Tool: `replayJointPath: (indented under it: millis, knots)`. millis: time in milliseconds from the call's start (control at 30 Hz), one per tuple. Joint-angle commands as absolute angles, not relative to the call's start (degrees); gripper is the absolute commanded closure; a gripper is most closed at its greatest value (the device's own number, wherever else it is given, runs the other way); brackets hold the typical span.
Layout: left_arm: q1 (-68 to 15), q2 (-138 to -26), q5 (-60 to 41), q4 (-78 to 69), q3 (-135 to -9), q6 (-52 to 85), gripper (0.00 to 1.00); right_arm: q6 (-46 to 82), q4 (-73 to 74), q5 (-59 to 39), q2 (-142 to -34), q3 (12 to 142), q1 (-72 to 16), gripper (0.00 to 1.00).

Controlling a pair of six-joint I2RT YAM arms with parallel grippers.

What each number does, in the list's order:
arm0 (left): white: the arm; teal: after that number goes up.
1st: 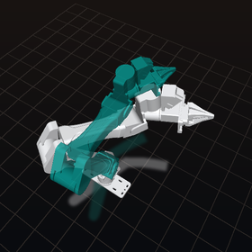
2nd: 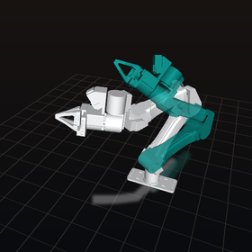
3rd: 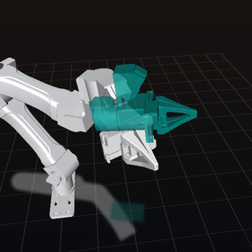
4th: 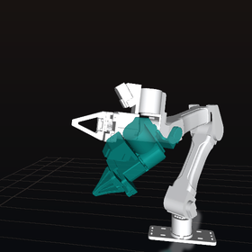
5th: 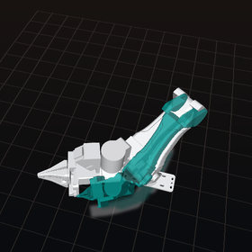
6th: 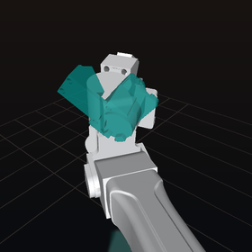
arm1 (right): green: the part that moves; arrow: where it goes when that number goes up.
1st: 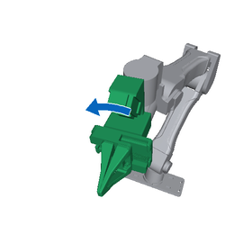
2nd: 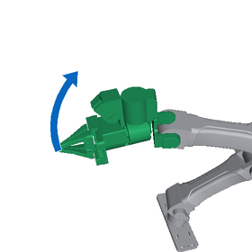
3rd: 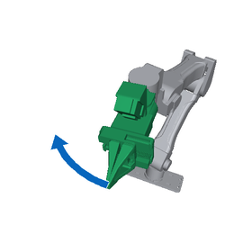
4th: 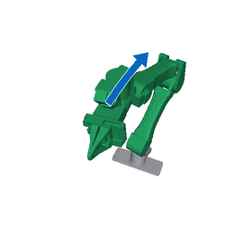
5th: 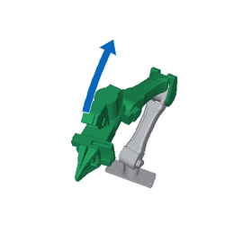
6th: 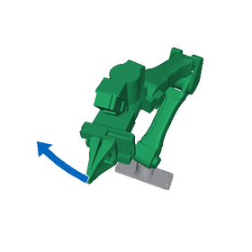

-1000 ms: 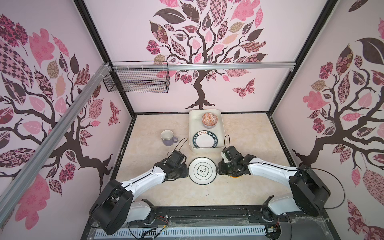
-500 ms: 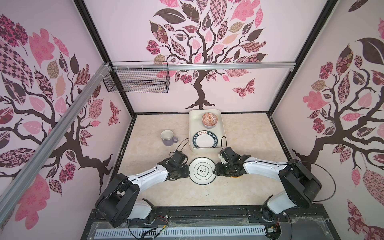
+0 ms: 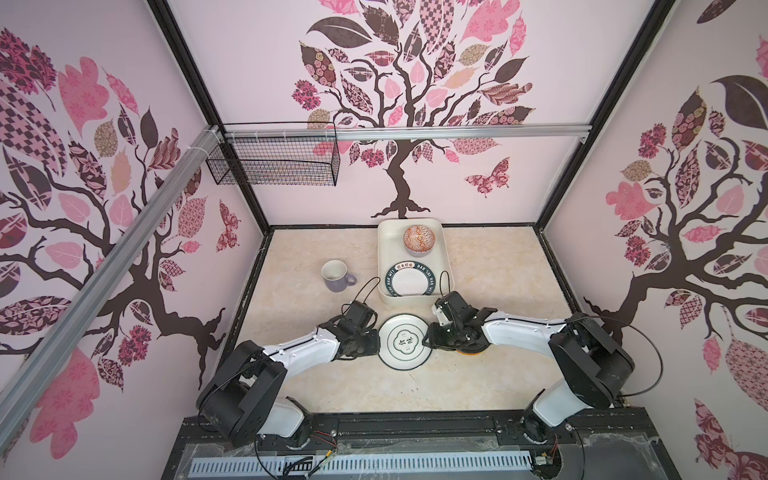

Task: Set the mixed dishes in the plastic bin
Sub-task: 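Grip opposite edges of the white green-rimmed plate with both grippers, then tilt the white plate up on edge with the right gripper while the left releases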

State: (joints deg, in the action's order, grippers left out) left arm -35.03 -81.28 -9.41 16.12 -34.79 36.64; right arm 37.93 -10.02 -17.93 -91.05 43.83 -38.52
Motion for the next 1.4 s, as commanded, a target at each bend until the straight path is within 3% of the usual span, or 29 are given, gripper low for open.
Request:
replayJointPath:
  millis: [0, 333, 533, 767, 1367]
  knots:
    - [-35.2, -82.2, -9.3, 16.8, -34.7, 35.8, 0.77, 38.3, -10.4, -18.8, -92.1, 45.8, -38.9, 0.67]
    - [-35.2, -80.3, -10.1, 16.5, -34.2, 35.9, 0.75, 39.1, -9.3, -20.8, -91.5, 45.4, -38.9, 0.87]
    - [-35.2, -75.1, -8.1, 19.6, -34.4, 35.8, 0.45, 38.9, -10.2, -20.7, -90.0, 45.7, -38.9, 0.94]
    - [-35.2, -66.4, -5.2, 26.6, -36.8, 35.4, 0.02, 38.4, -11.7, -20.8, -87.4, 46.0, -38.9, 0.97]
    - [-35.1, -53.1, 1.7, 37.7, -42.5, 35.2, 0.02, 37.1, -18.7, -19.6, -78.4, 50.2, -38.9, 0.96]
